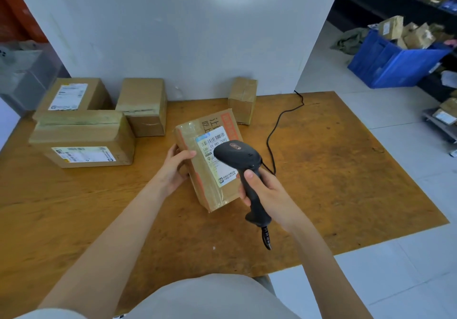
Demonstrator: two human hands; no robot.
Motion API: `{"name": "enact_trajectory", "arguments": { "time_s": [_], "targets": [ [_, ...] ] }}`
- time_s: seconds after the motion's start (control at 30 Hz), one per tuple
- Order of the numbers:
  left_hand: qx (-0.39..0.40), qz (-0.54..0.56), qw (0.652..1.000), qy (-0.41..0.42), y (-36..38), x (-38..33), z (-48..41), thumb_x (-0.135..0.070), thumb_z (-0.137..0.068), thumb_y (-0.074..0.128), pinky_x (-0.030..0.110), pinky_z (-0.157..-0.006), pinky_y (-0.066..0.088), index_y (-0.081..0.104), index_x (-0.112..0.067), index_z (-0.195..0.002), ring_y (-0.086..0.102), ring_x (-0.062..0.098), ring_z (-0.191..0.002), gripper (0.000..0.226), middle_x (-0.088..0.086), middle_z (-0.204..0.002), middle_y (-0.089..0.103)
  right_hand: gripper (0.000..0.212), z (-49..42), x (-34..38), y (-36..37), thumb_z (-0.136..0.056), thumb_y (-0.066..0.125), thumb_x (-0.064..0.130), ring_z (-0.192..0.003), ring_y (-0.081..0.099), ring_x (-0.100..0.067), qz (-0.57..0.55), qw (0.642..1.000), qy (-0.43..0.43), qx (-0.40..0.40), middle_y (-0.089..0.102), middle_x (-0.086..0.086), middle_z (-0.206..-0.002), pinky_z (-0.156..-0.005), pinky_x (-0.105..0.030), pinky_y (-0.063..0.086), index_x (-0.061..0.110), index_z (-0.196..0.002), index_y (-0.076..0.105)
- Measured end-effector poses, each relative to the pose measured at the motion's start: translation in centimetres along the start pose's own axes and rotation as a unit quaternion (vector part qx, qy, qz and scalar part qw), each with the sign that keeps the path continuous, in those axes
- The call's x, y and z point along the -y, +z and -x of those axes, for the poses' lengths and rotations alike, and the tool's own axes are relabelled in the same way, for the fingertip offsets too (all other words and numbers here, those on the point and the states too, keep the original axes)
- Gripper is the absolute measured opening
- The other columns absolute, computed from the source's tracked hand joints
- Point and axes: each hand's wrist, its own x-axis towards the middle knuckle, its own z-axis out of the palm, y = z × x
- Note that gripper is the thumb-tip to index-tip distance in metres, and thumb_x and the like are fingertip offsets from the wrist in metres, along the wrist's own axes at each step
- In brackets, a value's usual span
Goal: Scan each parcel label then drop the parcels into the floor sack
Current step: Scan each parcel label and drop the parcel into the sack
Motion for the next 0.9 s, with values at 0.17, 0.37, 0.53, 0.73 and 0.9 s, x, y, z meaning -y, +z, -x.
{"name": "enact_trajectory", "arguments": {
  "time_s": [0.17, 0.37, 0.53, 0.73, 0.9],
  "targets": [
    [-0.003, 0.002, 1.000, -0.002, 0.08, -0.09, -0.15, -0.021, -0.062, 0.077, 0.035, -0.070, 0.050, 0.030, -0.030, -0.147, 0.058, 0.018, -0.108, 0.098, 0.002, -0.131, 0.057, 0.022, 0.07, 0.03, 0.95, -0.092, 0.047, 0.050, -0.055, 0.049, -0.011, 0.025, 1.000, -0.005, -0.014, 0.057, -0.003, -0.069, -0.059, -0.018, 0.046, 0.031, -0.102, 0.049],
    [0.009, -0.014, 1.000, 0.003, -0.05, -0.13, -0.18, -0.028, -0.052, 0.085, 0.037, -0.072, 0.052, 0.029, -0.032, -0.146, 0.057, 0.020, -0.114, 0.109, 0.002, -0.132, 0.055, 0.026, 0.03, 0.10, 1.16, -0.092, 0.045, 0.051, -0.056, 0.050, -0.012, 0.051, 0.998, -0.016, -0.031, 0.056, -0.005, -0.069, -0.060, -0.021, 0.047, 0.031, -0.108, 0.049],
    [0.011, -0.018, 1.000, 0.001, -0.07, -0.09, -0.35, -0.030, -0.051, 0.086, 0.039, -0.075, 0.052, 0.029, -0.033, -0.147, 0.055, 0.021, -0.116, 0.112, 0.002, -0.133, 0.054, 0.027, 0.05, -0.08, 1.10, -0.093, 0.045, 0.049, -0.056, 0.050, -0.012, 0.059, 0.998, -0.019, -0.034, 0.057, -0.004, -0.070, -0.061, -0.023, 0.047, 0.029, -0.110, 0.050],
    [0.004, -0.010, 1.000, 0.002, -0.18, 0.04, -0.36, -0.028, -0.055, 0.084, 0.037, -0.073, 0.052, 0.030, -0.032, -0.147, 0.056, 0.021, -0.115, 0.107, 0.003, -0.133, 0.055, 0.029, 0.05, -0.16, 1.00, -0.093, 0.045, 0.049, -0.056, 0.050, -0.012, 0.063, 0.997, -0.023, -0.026, 0.057, -0.005, -0.070, -0.061, -0.024, 0.046, 0.027, -0.112, 0.049],
    [0.002, -0.013, 1.000, 0.004, -0.18, 0.08, -0.39, -0.025, -0.062, 0.080, 0.038, -0.075, 0.052, 0.031, -0.031, -0.147, 0.057, 0.021, -0.115, 0.098, 0.003, -0.132, 0.057, 0.038, 0.12, -0.23, 0.87, -0.092, 0.046, 0.048, -0.056, 0.050, -0.011, 0.062, 0.998, -0.019, -0.023, 0.057, -0.004, -0.070, -0.060, -0.020, 0.047, 0.022, -0.120, 0.047]
  ]
}}
